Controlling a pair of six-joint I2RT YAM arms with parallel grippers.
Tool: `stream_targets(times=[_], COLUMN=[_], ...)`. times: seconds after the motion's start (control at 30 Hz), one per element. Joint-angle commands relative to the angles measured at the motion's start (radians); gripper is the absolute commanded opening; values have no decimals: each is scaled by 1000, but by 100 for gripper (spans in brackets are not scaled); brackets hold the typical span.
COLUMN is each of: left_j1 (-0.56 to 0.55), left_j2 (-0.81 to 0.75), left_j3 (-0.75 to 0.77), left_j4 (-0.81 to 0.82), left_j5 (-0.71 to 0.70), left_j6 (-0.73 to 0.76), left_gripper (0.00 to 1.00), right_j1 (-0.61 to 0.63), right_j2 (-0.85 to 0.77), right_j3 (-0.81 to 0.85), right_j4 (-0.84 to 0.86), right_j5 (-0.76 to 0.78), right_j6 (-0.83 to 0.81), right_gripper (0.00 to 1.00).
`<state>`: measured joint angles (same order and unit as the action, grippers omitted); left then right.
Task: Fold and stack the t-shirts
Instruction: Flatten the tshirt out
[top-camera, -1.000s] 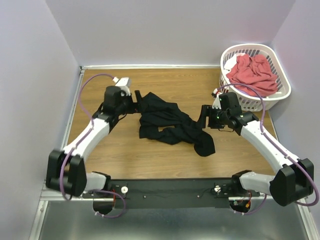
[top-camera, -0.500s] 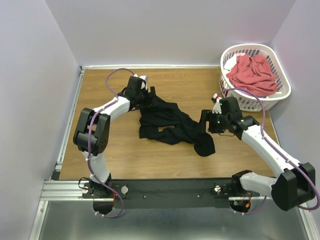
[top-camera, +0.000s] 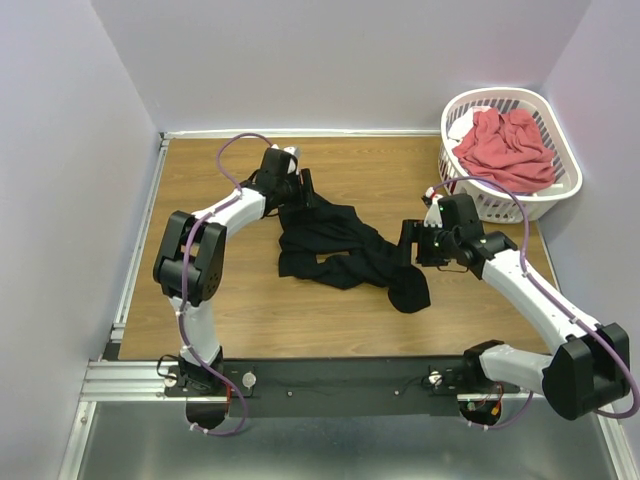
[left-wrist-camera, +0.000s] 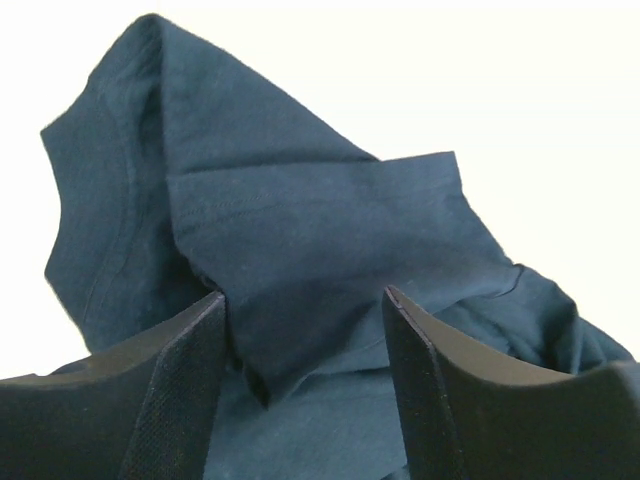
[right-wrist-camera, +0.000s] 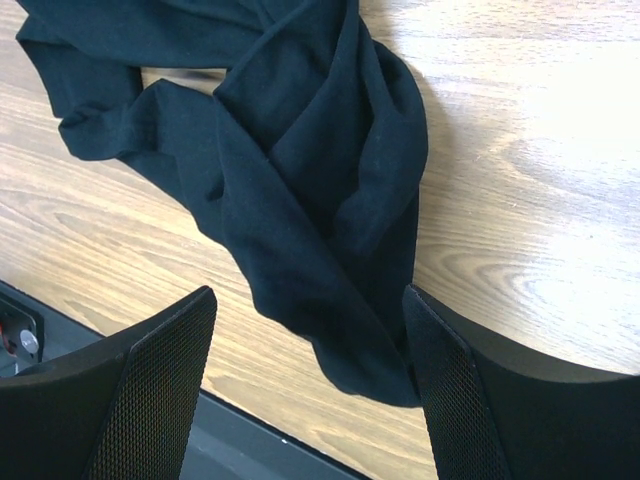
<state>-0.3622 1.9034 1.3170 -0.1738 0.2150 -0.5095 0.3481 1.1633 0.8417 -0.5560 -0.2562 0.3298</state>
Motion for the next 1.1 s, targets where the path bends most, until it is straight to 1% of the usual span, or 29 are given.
stream_targets(times=[0.0, 0.1, 0.17, 0.2, 0.33, 0.4, 0.43, 0.47, 0.5, 0.53, 0.57, 0.6, 0.63, 0.67, 0.7, 0.73, 0.77, 0.83, 0.93, 0.97, 1.03, 1.07], left_j1=[-7, -14, -15, -17, -23, -23, -21, -20, -20, -17, -8, -7, 6, 14, 23, 44, 55, 98, 150, 188, 222, 235], left_j2=[26, 25, 36, 39, 57, 54, 49, 31, 17, -10, -26, -41, -71, -84, -95, -107, -116, -144, -136, -115, -83, -63], left_j3=[39, 41, 42, 44, 45, 47, 50, 51, 53, 60, 65, 70, 83, 90, 97, 106, 119, 146, 214, 287, 396, 532], left_j4=[0, 2, 2, 3, 7, 0, -7, -12, -16, -23, -29, -32, -41, -47, -52, -56, -62, -69, -79, -88, -139, -162], left_j5=[-19, -28, -25, -23, -12, -15, -35, -49, -83, -98, -114, -129, -153, -161, -170, -178, -187, -192, -180, -174, -146, -141], left_j6=[-11, -11, -9, -9, 2, 19, 26, 34, 51, 58, 68, 77, 95, 104, 114, 124, 140, 164, 190, 198, 204, 209], left_gripper=[67, 67, 64, 57, 42, 38, 30, 25, 14, 9, 6, 2, 0, 0, 0, 0, 0, 0, 0, 0, 0, 0], right_j1=[8, 8, 8, 8, 8, 8, 6, 9, 8, 6, 8, 8, 8, 8, 8, 8, 8, 8, 8, 8, 8, 6], right_j2=[10, 4, 9, 18, 33, 32, 32, 33, 35, 38, 41, 45, 56, 61, 65, 68, 73, 93, 150, 168, 240, 263], right_j3=[-16, -24, -29, -33, -47, -61, -65, -67, -67, -69, -67, -64, -61, -56, -46, -40, -30, 22, 115, 207, 314, 442], right_j4=[22, 24, 24, 24, 28, 37, 39, 41, 41, 42, 44, 45, 48, 51, 54, 59, 67, 65, 65, 67, 64, 64], right_j5=[8, 17, 31, 37, 60, 74, 86, 87, 86, 77, 71, 63, 48, 38, 28, 20, 17, 52, 118, 174, 242, 277], right_j6=[-15, -12, -9, -3, 20, 25, 28, 28, 25, 23, 22, 20, 18, 18, 18, 18, 17, 12, -21, -32, -61, -72], right_gripper=[82, 82, 82, 82, 82, 81, 81, 78, 76, 74, 64, 56, 34, 23, 13, 5, 1, 1, 1, 1, 1, 1])
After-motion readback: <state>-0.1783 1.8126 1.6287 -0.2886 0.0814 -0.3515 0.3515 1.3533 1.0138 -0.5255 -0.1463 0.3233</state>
